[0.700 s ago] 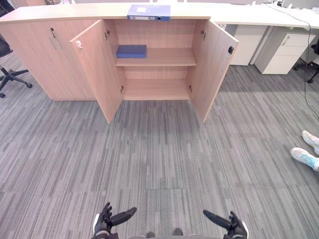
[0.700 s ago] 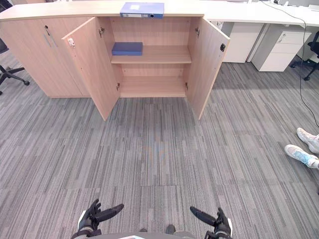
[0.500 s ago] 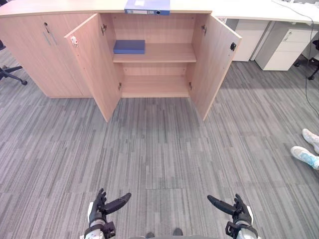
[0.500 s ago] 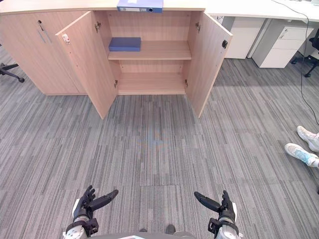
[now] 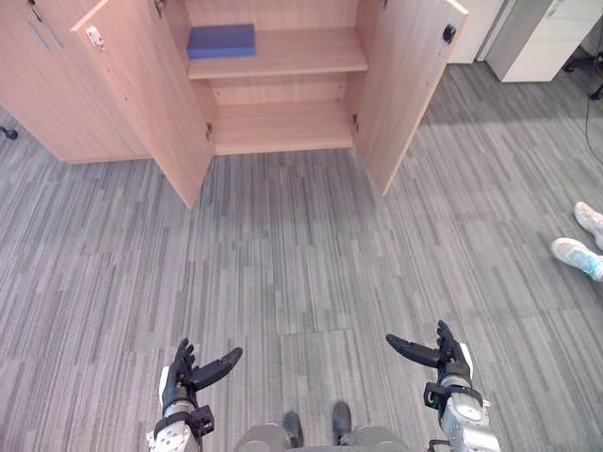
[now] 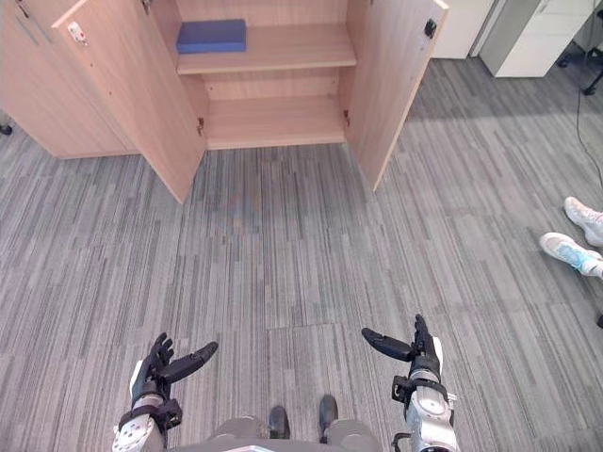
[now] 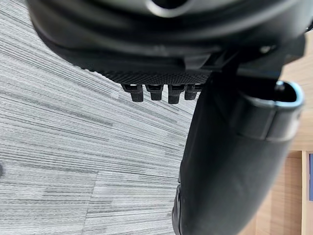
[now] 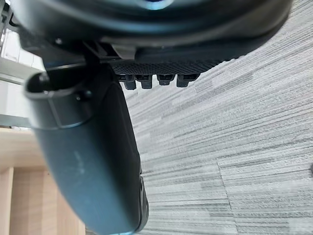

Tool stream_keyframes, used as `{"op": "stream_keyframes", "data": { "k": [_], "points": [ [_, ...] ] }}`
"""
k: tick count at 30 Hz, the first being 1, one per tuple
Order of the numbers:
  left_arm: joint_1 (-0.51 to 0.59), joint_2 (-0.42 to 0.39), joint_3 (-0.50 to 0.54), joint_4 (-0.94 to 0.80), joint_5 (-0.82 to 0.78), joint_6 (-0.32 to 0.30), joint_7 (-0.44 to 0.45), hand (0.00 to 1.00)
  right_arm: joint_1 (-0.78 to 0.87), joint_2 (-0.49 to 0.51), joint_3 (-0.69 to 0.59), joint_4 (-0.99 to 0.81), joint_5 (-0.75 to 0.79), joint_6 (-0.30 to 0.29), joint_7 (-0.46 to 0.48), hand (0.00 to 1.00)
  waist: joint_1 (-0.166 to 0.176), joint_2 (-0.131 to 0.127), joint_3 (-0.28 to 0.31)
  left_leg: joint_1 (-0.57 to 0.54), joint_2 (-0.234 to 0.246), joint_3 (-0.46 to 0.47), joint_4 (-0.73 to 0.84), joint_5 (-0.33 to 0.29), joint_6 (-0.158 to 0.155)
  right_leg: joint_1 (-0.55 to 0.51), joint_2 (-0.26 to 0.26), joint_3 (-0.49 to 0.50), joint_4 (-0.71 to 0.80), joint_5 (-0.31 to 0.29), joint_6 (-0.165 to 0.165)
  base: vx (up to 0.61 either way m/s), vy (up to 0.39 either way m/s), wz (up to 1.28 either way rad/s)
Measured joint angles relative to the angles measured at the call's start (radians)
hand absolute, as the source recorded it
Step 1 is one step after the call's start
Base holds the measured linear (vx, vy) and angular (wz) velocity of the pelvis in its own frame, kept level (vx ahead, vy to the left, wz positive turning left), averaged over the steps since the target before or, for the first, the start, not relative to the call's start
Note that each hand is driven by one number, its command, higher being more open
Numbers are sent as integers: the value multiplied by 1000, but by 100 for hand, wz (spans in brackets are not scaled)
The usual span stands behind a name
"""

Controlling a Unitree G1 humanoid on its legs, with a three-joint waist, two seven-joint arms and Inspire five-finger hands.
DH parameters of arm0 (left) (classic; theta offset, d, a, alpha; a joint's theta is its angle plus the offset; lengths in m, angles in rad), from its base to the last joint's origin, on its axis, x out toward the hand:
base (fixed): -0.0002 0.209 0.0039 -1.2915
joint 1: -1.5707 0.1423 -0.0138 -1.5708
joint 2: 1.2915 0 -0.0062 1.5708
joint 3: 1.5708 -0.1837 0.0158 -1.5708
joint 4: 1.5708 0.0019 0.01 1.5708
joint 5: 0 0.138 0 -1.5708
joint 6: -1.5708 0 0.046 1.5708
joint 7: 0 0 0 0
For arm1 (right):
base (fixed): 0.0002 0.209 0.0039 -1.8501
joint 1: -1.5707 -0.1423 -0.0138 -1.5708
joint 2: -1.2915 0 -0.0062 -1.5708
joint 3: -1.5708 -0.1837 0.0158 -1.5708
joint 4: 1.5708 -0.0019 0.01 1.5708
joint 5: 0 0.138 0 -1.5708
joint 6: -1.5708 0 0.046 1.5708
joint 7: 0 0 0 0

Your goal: Walk over to the cabinet, pick up the folder, carry it to the office cabinet, place the folder inside the office cabinet, then close the office cabinet door

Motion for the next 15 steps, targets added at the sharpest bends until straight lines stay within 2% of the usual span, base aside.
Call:
{"op": "stream_keyframes", "data": {
  "k": [1, 3, 4, 5, 7, 8, 9, 10, 11, 12, 13, 14, 15],
  "points": [
    [4, 0, -1, 0, 0, 0, 0, 100, 1, -1, 11, 0, 0, 0, 0, 100, -1, 0, 1, 8, -4, 2, 4, -10, 3, -27, -10, -11, 74, -18, 6, 119, 83, -13],
    [12, 21, -33, 0, 0, 0, 8, 100, 7, 2, 42, 0, 0, 2, 1, 100, -14, -2, 26, 73, -27, -18, -6, -37, 25, -143, -63, -79, 388, -60, 13, 190, 74, 13],
    [12, 28, -43, 0, 0, 0, 11, 100, 11, 2, 50, 0, 0, 6, 1, 100, -19, -6, 30, 91, -32, -26, -9, -45, 29, -158, -74, -88, 422, -75, 7, 281, 46, 37],
    [10, 33, -50, 0, 0, 0, 17, 100, 13, 3, 58, 0, 0, 11, 2, 100, -27, -8, 38, 124, -36, -42, -21, -58, 29, -187, -87, -110, 437, -104, -7, 351, 19, 31],
    [-2, 38, -61, 0, 0, 0, 21, 100, 7, 2, 61, 0, 0, 11, 2, 100, -32, -1, 47, 173, -27, -73, -62, -66, 26, -270, -87, -140, 406, -120, -10, 468, -27, 47],
    [-29, 35, -62, 9, -2, 0, 21, 100, -2, -7, 63, 0, 0, 11, 1, 100, -45, 21, 70, 207, 7, -99, -92, -66, 25, -312, -72, -173, 327, -100, -29, 508, -94, 80],
    [-51, 32, -65, 18, -5, -1, 22, 100, -7, -20, 76, 0, 0, 11, 1, 100, -55, 43, 83, 236, 46, -115, -114, -65, 14, -351, -47, -202, 202, -33, -30, 429, -99, 77],
    [-58, 34, -66, 20, -7, -1, 22, 100, -6, -24, 86, 0, 0, 11, 1, 100, -58, 44, 84, 249, 60, -124, -118, -67, -13, -368, -36, -205, 128, 25, -28, 578, -131, 59],
    [-62, 40, -67, 22, -9, -2, 23, 100, 2, -27, 98, -2, -1, 10, 1, 100, -59, 36, 84, 277, 70, -133, -125, -78, -56, -371, -25, -201, 1, 136, -39, 818, -205, 56],
    [-70, 40, -70, 48, -9, -3, 24, 100, 13, -32, 101, -1, -3, 10, 0, 100, -64, 34, 86, 336, 90, -145, -120, -101, -101, -360, -22, -201, -2, 327, -109, 831, -213, 35],
    [-85, 32, -71, 60, -8, 0, 24, 100, -4, -37, 96, 2, -5, 17, 0, 100, -59, 59, 94, 336, 120, -146, -101, -93, -117, -376, -10, -215, 59, 302, -120, 823, -236, 49],
    [-107, 33, -78, 74, -2, 0, 19, 100, -16, -28, 87, -6, -7, 17, -1, 100, -76, 45, 94, 303, 118, -147, -27, -32, -206, -380, -39, -219, 131, 213, -125, 497, -160, 28],
    [-109, 27, -79, 76, 3, 0, 18, 100, -21, -29, 87, -7, -8, 17, -1, 100, -79, 40, 97, 283, 117, -138, 37, 14, -207, -366, -46, -223, 152, 186, -125, 634, -241, 51]
  ]
}}
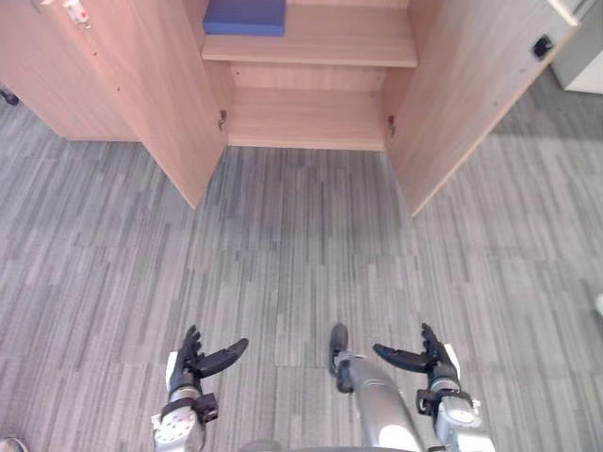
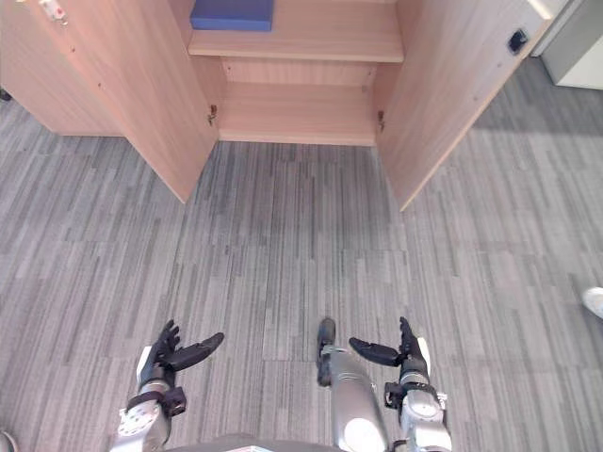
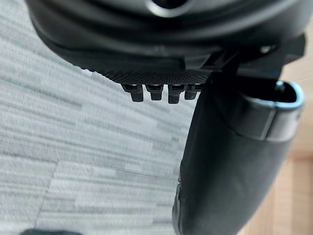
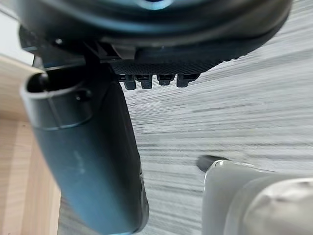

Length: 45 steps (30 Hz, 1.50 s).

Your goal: Walk over to the cabinet, pick up the folder, carry it to the office cabinet, place the folder inside the office cabinet, then close the office cabinet door

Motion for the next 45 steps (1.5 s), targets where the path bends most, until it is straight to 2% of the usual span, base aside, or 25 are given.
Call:
{"op": "stream_keyframes", "data": {
  "k": [2, 3, 5, 7, 10, 11, 12, 13, 14, 17, 19, 20, 22, 23, 26, 28, 29, 30, 32, 35, 36, 39, 40, 43, 45],
  "points": [
    [5, -28, 2, 16, 0, -1, -1, 100, 0, -1, 10, 3, 0, -1, 1, 100, 2, -3, 10, -153, 47, 18, 421, 240, -6, 161, 11, -1, -83, -55, 1, 705, -250, 12],
    [9, -29, 6, 15, 0, -5, -1, 100, -5, 12, 18, 3, 0, -2, -3, 100, 16, -3, 22, -248, 100, 56, 647, 179, 23, 274, 41, 4, -161, -57, -3, 620, -169, -17],
    [7, -29, 15, 9, -1, -5, 0, 100, -16, 36, 23, -3, 1, -6, -8, 100, 43, -27, 36, -378, 135, 107, 773, 93, 57, 417, 59, 30, -263, -70, -10, 584, -117, -28],
    [6, -31, 14, 4, -1, -5, -2, 100, -19, 42, 24, -11, 4, -21, -9, 100, 65, -40, 39, -499, 141, 162, 701, 47, 81, 512, 61, 59, -350, -78, 0, 545, -49, -40],
    [16, -30, 23, 9, 0, -2, 0, 100, -42, 44, 5, 6, 10, -22, -11, 100, 96, -51, 47, -598, 78, 159, 290, 52, 85, 621, 36, 125, -405, -117, 41, 546, 81, -64],
    [23, -34, 21, 11, 0, -1, -1, 100, -40, 41, -12, 19, 10, -22, -18, 100, 98, -50, 46, -594, 34, 124, 64, 127, 76, 663, 22, 146, -423, -140, 66, 565, 203, -65],
    [29, -36, 22, 13, 0, -1, 1, 100, -36, 37, -21, 34, 10, -20, -26, 100, 107, -51, 43, -580, 13, 94, -15, 294, 94, 698, 10, 176, -435, -167, 89, 572, 233, -66],
    [33, -31, 24, 15, 0, -1, 2, 100, -36, 40, -21, 42, 10, -19, -30, 100, 111, -63, 40, -573, -2, 96, -14, 326, 159, 707, 0, 190, -434, -178, 102, 590, 264, -29],
    [13, -20, 23, 19, 0, 0, 3, 100, -28, 47, -21, 44, 10, -17, -32, 100, 100, -89, 25, -591, -35, 103, 18, 295, 180, 699, -43, 192, -420, -183, 103, 494, 216, 6],
    [7, -25, 22, 19, 6, 0, 2, 100, -12, 52, -30, 51, 9, -9, -27, 100, 97, -96, 21, -542, -54, 129, 143, 133, 210, 656, -86, 244, -161, -200, 136, 646, 284, -8],
    [17, -21, 20, 20, 11, 0, 1, 100, -14, 59, -25, 52, 5, -9, -24, 100, 86, -96, 21, -444, -74, 147, 121, 76, 223, 532, -121, 263, 194, -136, 251, 567, 213, -19],
    [18, -13, 18, 23, 11, 0, 2, 100, -16, 60, -17, 52, 0, -9, -21, 100, 76, -96, 21, -398, -83, 147, 109, 56, 232, 465, -134, 269, 369, -136, 260, 487, 126, -3],
    [25, -3, 18, 27, 11, 0, 5, 100, -16, 63, 21, 52, -2, -8, -18, 100, 69, -93, 20, -269, -91, 149, 43, 29, 233, 349, -148, 221, 551, -194, 183, 466, 42, -4],
    [29, 6, 18, 26, 11, -2, 9, 100, -16, 65, 47, 52, -5, -8, -16, 100, 67, -93, 20, -201, -87, 150, -15, 28, 232, 288, -146, 174, 536, -219, 154, 457, 0, -7],
    [19, 17, 19, 52, 11, -2, 15, 100, -20, 67, 64, 61, -14, -8, -6, 100, 54, -89, 21, -117, -50, 145, -63, 29, 230, 191, -94, 104, 258, -248, 123, 486, -111, 17],
    [22, 26, 20, 66, 11, -2, 17, 100, -11, 66, 62, 62, -22, -9, -7, 100, 45, -98, 15, -80, -33, 134, -69, 13, 182, 180, -43, 114, -49, -138, 114, 483, -193, 38],
    [32, 26, 20, 73, 10, -1, 17, 100, 17, 59, 61, 71, -22, -9, -8, 100, 36, -113, 6, -49, -37, 108, -67, -26, 118, 184, -36, 146, -156, 76, 63, 516, -192, 29],
    [17, -5, 20, 114, 10, 6, 19, 100, 1, 32, 58, 110, -25, 0, -8, 100, 40, -66, -6, -39, 9, 91, -63, -38, 94, 180, -4, 129, -97, 36, 44, 503, -172, 26],
    [12, -21, 16, 119, 21, 7, 12, 100, 8, 35, 32, 111, -25, 3, -8, 100, 32, -66, -15, -59, 21, 69, 10, -16, 67, 183, -8, 116, -44, -46, 40, 449, -183, 25],
    [11, -48, 15, 110, 23, 8, 9, 100, 65, 46, 32, 90, -22, 4, -9, 100, 28, -63, -13, -210, 113, 48, 459, 88, 39, 348, 9, 64, -115, -101, 23, 403, -219, 40],
    [23, -57, 12, 81, 23, 7, 7, 100, 91, 58, 31, 63, -20, 3, -10, 100, 44, -65, -15, -265, 146, 73, 558, 51, 36, 410, 21, 60, -159, -104, 18, 351, -170, 14],
    [24, -62, -9, 49, 23, 7, -2, 100, 94, 65, 9, 51, -18, -1, -13, 100, 53, -64, -19, -335, 141, 112, 445, 18, 60, 471, 20, 63, -218, -102, 21, 232, -47, -6],
    [24, -62, -8, 31, 22, 7, -1, 100, 84, 65, 0, 54, -17, -1, -14, 100, 55, -59, -22, -346, 125, 113, 318, 19, 62, 487, 19, 71, -235, -99, 25, 214, 55, -20],
    [34, -59, -3, -24, 19, 6, 1, 100, 74, 63, -33, 72, -17, -2, -17, 100, 57, -33, -44, -330, 87, 110, 9, 178, 88, 499, 28, 100, -266, -91, 58, 208, 99, -18],
    [32, -50, 2, -55, 20, 5, 5, 100, 93, 67, -40, 78, -15, -2, -21, 100, 56, -43, -52, -294, 50, 113, -59, 200, 101, 520, 3, 105, -300, -83, 77, 165, 103, 6]
  ]
}}
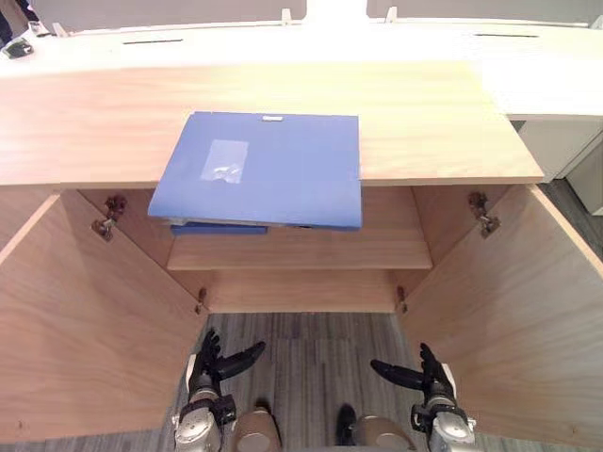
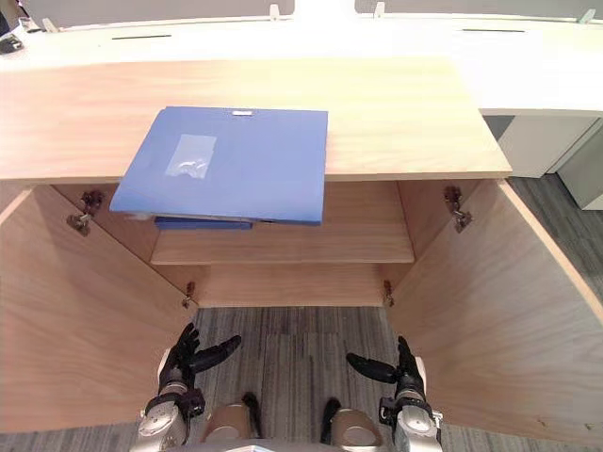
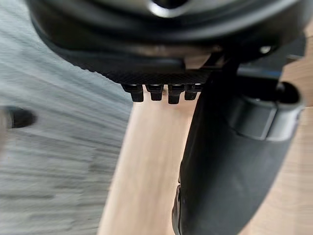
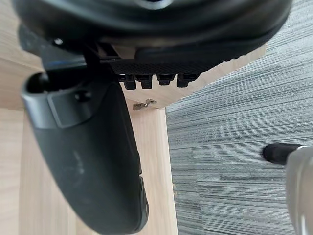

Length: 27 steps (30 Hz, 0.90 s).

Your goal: Walk over to the cabinet, pick up the folder, carry it to the office cabinet, place the folder inside the office cabinet, then close the office cabinet door

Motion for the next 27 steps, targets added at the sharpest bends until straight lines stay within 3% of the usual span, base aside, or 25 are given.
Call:
{"op": "stream_keyframes", "data": {
  "k": [6, 18, 21, 24, 27],
  "points": [
    [40, 28, 1, -262, 77, -12, 45, 100, 12, 8, -4, 4, 17, 0, -1, 100, -1, 1, -2, 66, -64, 0, -142, 56, 21, 28, -36, -4, -44, 10, 22, 54, 58, 9],
    [140, 37, 4, -751, 246, -77, 159, 100, 35, 4, 1, 35, 12, -28, -10, 100, 16, 5, -53, 114, -69, -18, -236, 105, 15, 49, -28, -11, -59, 11, 24, -28, -14, 4],
    [142, 98, -6, -870, 348, -95, 174, 100, 46, 1, 8, 53, 12, -31, -6, 100, 16, 8, -58, 124, -68, -22, -237, 105, 14, 65, -25, -13, -63, 11, 24, -14, -10, 3],
    [142, 176, -24, -960, 587, -108, 195, 100, 49, -14, 29, 72, 10, -36, -1, 100, 14, 16, -78, 135, -68, -18, -242, 106, 13, 72, -23, -1, -63, 11, 24, -4, -5, -3],
    [134, 192, -60, -971, 691, -119, 212, 100, 48, -19, 51, 72, 4, -43, 1, 100, 11, 18, -86, 142, -67, -15, -244, 106, 13, 77, -21, 5, -63, 11, 24, -11, -7, -5]
  ]
}}
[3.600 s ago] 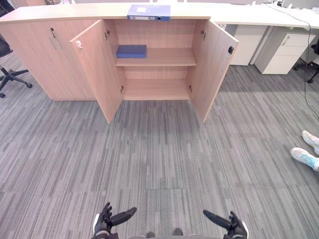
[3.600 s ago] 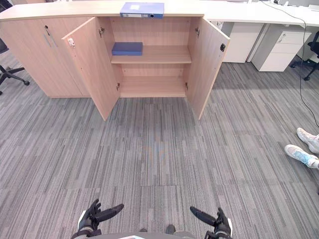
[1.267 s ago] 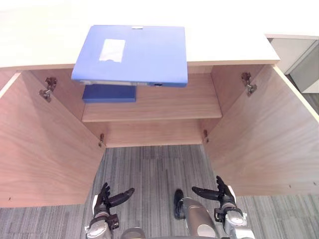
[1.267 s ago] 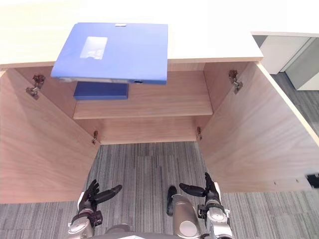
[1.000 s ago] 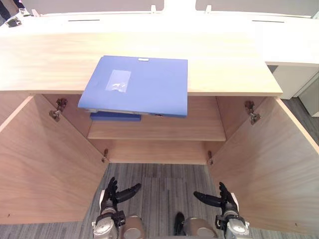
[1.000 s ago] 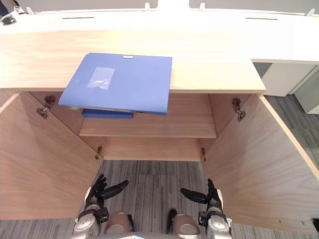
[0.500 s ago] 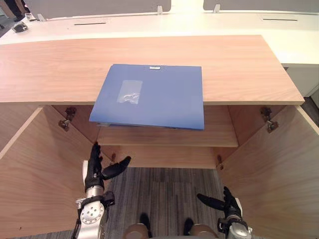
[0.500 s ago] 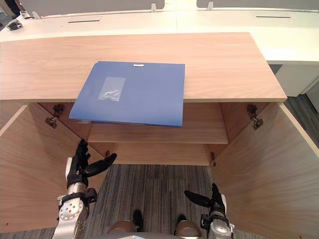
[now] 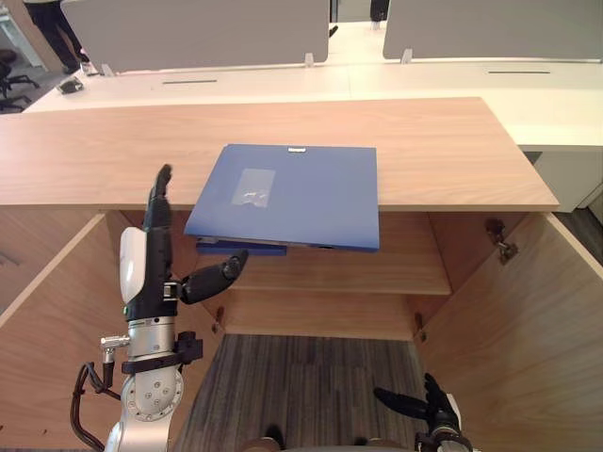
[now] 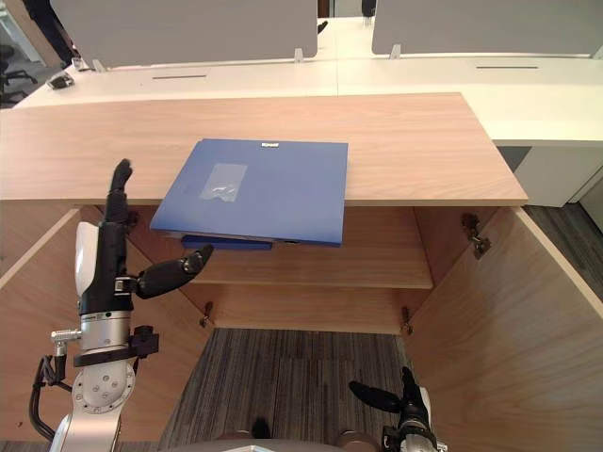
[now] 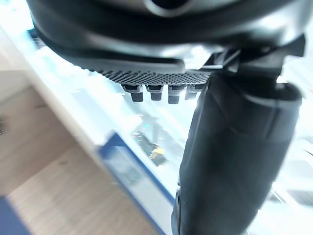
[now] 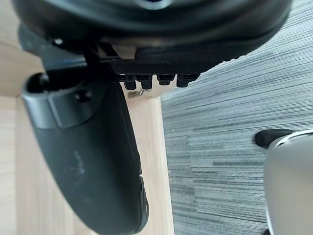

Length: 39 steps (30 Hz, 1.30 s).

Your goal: Walk over to the cabinet, pick up the folder, carry it to the office cabinet, place the folder inside the office cabinet, then close the office cabinet door

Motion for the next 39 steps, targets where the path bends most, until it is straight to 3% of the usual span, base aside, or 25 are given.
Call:
{"op": "stream_keyframes", "data": {
  "k": [4, 9, 15, 17, 18, 25, 32, 39],
  "points": [
    [-2, 14, -56, 0, 128, 6, 11, 100, 4, -3, 33, 0, -18, -7, 6, 100, -12, 1, -17, 13, 2, 10, -22, 4, -5, 0, 6, 13, -4, 0, 0, -11, -17, -8],
    [-78, 118, -138, 19, 173, 11, -8, 100, 5, -11, 34, 0, -19, -9, 22, 100, -19, 1, -18, 26, 5, 29, -35, 6, -7, -6, 12, 35, -5, 0, -1, 20, -11, -12],
    [-152, 186, -163, 53, 218, 18, -52, 100, 4, -13, 33, 0, -19, -9, 31, 100, -31, -2, -24, 42, 4, 69, -51, 6, -7, -18, 16, 75, -6, 1, -2, 43, 5, -20],
    [-159, 198, -166, 65, 283, 50, -73, 100, 5, -11, 33, -2, -19, -9, 35, 100, -44, -3, -24, 47, 3, 73, -56, 5, -6, -18, 16, 85, -6, 1, -2, 31, 7, -11],
    [-159, 198, -166, 67, 296, 57, -77, 0, 5, -11, 33, -2, -19, -9, 35, 100, -44, -3, -25, 48, 3, 75, -58, 5, -6, -19, 16, 87, -6, 1, -2, 23, -1, -4],
    [-157, 198, -154, 63, 375, 116, -109, 0, 20, -6, 30, -27, -19, -5, 51, 100, -39, -6, -33, 51, 2, 75, -63, 4, -6, -18, 16, 94, -7, 1, -2, 0, 0, 0],
    [-153, 190, -95, -35, 387, 109, -120, 0, 44, 2, 28, -51, -18, 10, 64, 100, -40, -8, -65, 70, 2, 81, -75, 4, -6, -5, 19, 99, -17, 2, -1, 1, -8, -2],
    [-143, 188, -90, -142, 328, 87, -179, 0, 52, 33, 29, -226, -3, 13, 68, 100, -39, -11, -63, 67, -1, 81, -81, 4, -6, -3, 17, 98, -40, 13, 4, 0, 0, 0]
  ]
}}
